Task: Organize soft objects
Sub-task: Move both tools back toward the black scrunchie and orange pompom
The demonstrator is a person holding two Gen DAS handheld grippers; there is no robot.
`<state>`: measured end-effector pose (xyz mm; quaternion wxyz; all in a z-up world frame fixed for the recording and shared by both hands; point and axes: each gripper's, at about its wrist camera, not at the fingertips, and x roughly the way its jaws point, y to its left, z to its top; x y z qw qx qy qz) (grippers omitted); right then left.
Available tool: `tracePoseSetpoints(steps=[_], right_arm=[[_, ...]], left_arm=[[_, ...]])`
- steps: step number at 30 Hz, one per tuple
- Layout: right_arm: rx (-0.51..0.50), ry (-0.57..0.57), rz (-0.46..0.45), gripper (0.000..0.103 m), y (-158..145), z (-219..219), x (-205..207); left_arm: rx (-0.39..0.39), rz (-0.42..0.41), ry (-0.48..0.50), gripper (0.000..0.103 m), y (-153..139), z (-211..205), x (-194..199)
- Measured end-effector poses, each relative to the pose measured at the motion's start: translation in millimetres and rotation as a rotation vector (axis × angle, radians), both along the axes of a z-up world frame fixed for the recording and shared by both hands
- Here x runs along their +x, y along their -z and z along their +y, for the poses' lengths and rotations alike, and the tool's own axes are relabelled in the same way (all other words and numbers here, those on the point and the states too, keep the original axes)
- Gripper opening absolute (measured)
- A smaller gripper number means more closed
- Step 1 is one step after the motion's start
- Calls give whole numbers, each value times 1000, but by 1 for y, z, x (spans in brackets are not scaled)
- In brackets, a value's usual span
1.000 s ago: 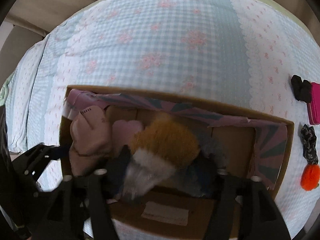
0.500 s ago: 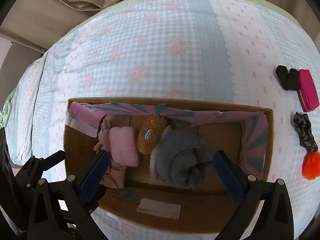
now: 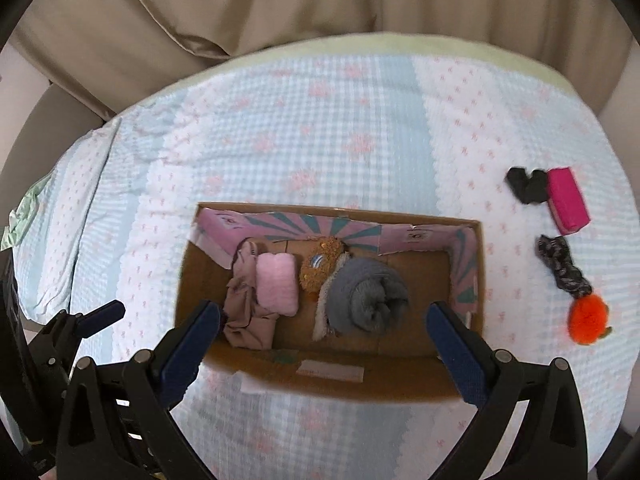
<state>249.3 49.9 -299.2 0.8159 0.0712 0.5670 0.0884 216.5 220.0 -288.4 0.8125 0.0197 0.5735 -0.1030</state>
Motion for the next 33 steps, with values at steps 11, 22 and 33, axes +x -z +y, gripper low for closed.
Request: tracePoseSetpoints(steps=[11, 22, 33], right_arm=[[-32, 58, -132, 103, -85, -32, -60], [-101, 209, -215, 103, -121, -137, -110], [-99, 164, -226, 103, -107, -264, -119]], left_arm=[[-38, -118, 34, 103, -73, -31, -30], [-70, -168, 34, 103, -102, -109, -38], [-83, -192, -60, 103, -108, -230, -37]])
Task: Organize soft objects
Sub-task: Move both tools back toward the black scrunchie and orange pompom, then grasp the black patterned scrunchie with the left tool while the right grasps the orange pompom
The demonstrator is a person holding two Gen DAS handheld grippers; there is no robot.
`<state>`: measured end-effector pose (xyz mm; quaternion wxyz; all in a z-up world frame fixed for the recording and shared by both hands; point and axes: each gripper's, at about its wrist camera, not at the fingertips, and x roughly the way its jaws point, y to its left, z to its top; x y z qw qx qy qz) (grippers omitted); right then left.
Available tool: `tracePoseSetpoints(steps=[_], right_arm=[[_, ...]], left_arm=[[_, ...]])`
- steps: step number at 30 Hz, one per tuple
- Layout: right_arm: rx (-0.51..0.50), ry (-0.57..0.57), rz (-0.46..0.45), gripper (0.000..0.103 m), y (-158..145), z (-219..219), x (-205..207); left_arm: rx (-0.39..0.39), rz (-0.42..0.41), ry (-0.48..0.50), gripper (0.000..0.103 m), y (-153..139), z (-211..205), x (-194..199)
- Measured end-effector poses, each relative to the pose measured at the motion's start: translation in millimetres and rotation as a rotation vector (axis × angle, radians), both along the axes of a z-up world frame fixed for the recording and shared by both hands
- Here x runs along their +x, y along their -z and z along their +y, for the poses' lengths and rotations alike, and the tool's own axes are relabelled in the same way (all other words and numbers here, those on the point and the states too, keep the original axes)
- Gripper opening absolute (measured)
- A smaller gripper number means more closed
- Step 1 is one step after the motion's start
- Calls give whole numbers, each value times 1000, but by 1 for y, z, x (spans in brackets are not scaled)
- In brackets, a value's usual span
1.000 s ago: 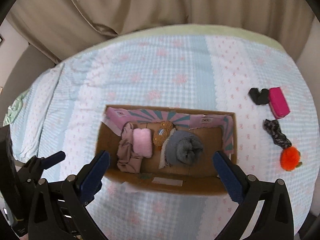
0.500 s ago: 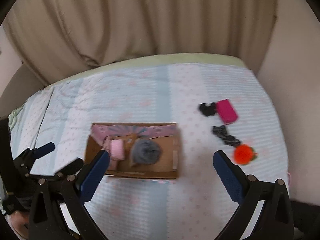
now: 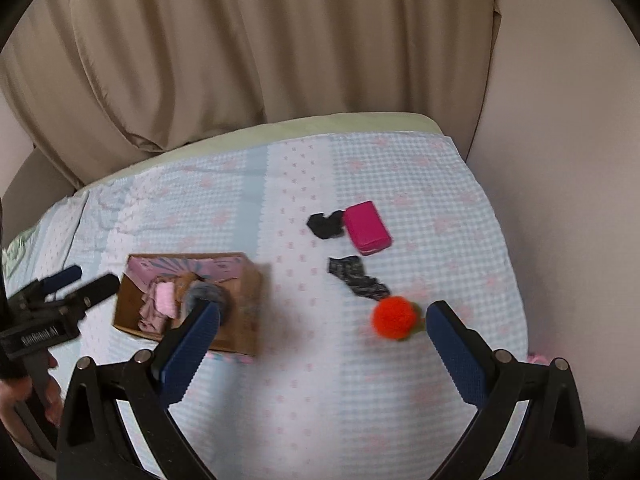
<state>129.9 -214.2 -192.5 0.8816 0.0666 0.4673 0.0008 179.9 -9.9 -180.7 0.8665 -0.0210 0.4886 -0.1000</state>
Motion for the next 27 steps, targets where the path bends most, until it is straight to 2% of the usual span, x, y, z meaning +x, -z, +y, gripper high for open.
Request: tracePoseSetpoints(steps=[7, 15, 27], right_arm=[[-8, -58, 51, 103, 40, -60, 10], [7, -61, 103, 103, 96, -106, 22], [13, -95, 158, 103, 186, -117, 51]], left_arm=[[16, 68, 2, 103, 37, -68, 10], [13, 184, 12, 103, 109, -113, 43], [-13, 329, 46, 102, 223, -155, 98]])
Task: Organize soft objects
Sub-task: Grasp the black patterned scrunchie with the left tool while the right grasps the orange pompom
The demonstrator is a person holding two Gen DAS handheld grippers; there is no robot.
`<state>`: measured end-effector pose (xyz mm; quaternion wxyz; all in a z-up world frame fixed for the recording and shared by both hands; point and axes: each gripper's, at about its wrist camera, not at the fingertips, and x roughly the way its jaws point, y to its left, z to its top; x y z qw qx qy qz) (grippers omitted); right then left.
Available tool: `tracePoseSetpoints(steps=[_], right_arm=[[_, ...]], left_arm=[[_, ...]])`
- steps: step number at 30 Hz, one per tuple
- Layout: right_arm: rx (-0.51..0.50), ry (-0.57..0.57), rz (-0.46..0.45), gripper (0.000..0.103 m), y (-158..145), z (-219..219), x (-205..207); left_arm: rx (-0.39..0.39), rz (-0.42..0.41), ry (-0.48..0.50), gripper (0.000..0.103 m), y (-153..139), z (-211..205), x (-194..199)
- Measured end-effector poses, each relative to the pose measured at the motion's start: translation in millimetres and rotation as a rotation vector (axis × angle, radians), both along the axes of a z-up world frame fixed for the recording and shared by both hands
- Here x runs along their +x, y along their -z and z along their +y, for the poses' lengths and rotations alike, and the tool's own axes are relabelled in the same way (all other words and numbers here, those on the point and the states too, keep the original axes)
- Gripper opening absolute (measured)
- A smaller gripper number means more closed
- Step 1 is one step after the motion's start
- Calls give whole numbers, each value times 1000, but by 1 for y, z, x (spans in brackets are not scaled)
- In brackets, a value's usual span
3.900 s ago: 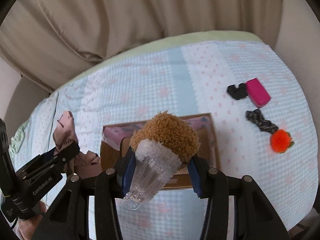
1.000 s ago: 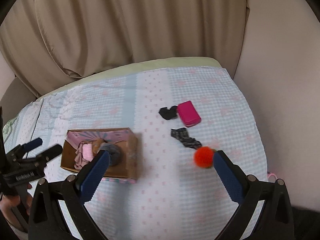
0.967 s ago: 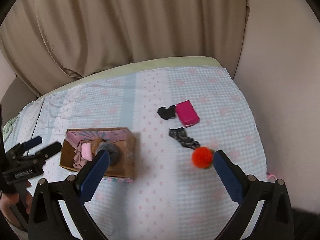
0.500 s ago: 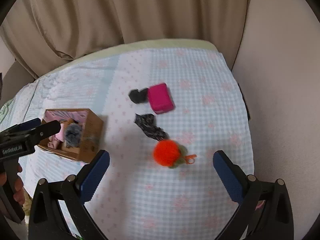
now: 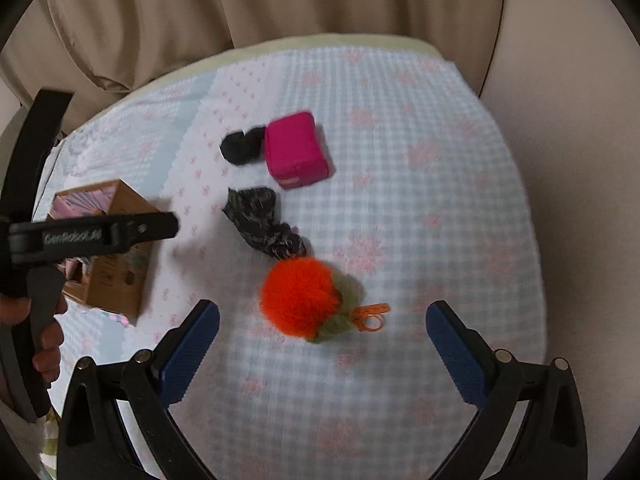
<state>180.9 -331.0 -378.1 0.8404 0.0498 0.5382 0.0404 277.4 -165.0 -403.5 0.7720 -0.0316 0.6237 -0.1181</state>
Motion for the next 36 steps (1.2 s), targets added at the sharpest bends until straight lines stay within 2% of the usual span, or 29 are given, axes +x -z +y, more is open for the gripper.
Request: tracePoseSetpoints(steps=[7, 12, 15, 17, 19, 20, 22, 23, 26, 31, 36], right_arm=[[26, -51, 7, 103, 56, 9, 9], [6, -108, -38, 102, 79, 20, 11], [-6, -135, -45, 91, 91, 25, 16], [-10, -147, -42, 81, 97, 26, 19], [-17, -153, -46, 74, 101, 26, 21], [-16, -155, -47, 69, 102, 26, 22], [-22, -156, -50, 61, 104, 25, 24], [-25, -156, -52, 56, 104, 25, 24], [-30, -154, -54, 49, 104, 24, 23], [-24, -151, -59, 43, 99, 25, 22], [-17, -145, -77, 42, 87, 26, 21]], left_arm=[[-37, 36, 28, 99, 47, -27, 20], [-83, 43, 55, 94, 72, -44, 28], [-101, 23, 60, 93, 76, -51, 32], [-115, 15, 64, 83, 76, -54, 34], [-117, 9, 68, 81, 77, -58, 37], [-117, 7, 70, 75, 78, -61, 38], [-115, 5, 77, 69, 79, -65, 41], [-115, 2, 83, 59, 79, -67, 42], [-123, 7, 87, 45, 76, -66, 46], [-142, 11, 69, 32, 71, -61, 47], [-150, -3, 48, 30, 61, -51, 45]])
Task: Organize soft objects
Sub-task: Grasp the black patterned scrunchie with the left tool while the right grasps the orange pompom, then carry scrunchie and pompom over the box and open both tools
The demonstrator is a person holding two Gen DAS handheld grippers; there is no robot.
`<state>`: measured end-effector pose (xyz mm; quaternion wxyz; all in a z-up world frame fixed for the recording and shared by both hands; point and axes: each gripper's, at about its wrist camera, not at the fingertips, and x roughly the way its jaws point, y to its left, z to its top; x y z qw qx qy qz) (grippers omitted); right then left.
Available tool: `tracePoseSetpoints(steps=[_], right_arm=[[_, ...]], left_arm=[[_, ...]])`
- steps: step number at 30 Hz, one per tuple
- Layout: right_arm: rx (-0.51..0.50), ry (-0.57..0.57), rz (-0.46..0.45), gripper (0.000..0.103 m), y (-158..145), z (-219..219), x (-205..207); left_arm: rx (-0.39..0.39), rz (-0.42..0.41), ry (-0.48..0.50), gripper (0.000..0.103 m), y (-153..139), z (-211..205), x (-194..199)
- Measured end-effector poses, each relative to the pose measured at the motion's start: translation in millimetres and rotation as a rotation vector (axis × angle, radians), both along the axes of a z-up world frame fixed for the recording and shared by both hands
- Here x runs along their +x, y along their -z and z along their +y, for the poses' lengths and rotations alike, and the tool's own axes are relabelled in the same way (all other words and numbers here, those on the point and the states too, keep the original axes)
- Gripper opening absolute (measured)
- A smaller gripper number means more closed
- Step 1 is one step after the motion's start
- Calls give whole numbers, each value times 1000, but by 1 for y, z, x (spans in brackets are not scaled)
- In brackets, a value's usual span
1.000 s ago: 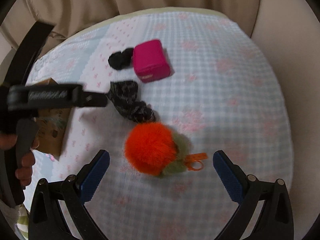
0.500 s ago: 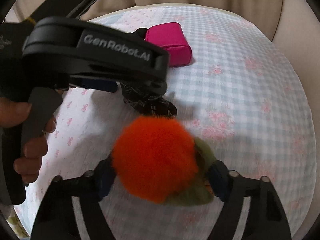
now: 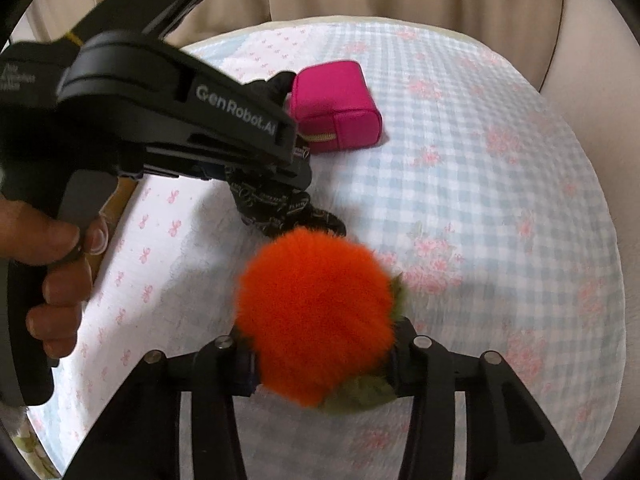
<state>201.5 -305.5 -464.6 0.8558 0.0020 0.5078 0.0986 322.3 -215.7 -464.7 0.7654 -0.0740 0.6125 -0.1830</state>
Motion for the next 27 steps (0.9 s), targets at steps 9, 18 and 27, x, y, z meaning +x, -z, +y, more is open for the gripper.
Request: tracePoseSetpoints(steps=[9, 18, 27], right_arm=[[11, 28, -38, 42, -32, -4, -4], [4, 38, -133, 42, -106, 0, -21], [-2, 20, -246, 42, -201, 13, -38]], left_arm=[[-7, -57, -32, 30, -43, 18, -8], [-22, -157, -70, 30, -128, 41, -28], [-38, -291, -119, 30, -224, 75, -59]])
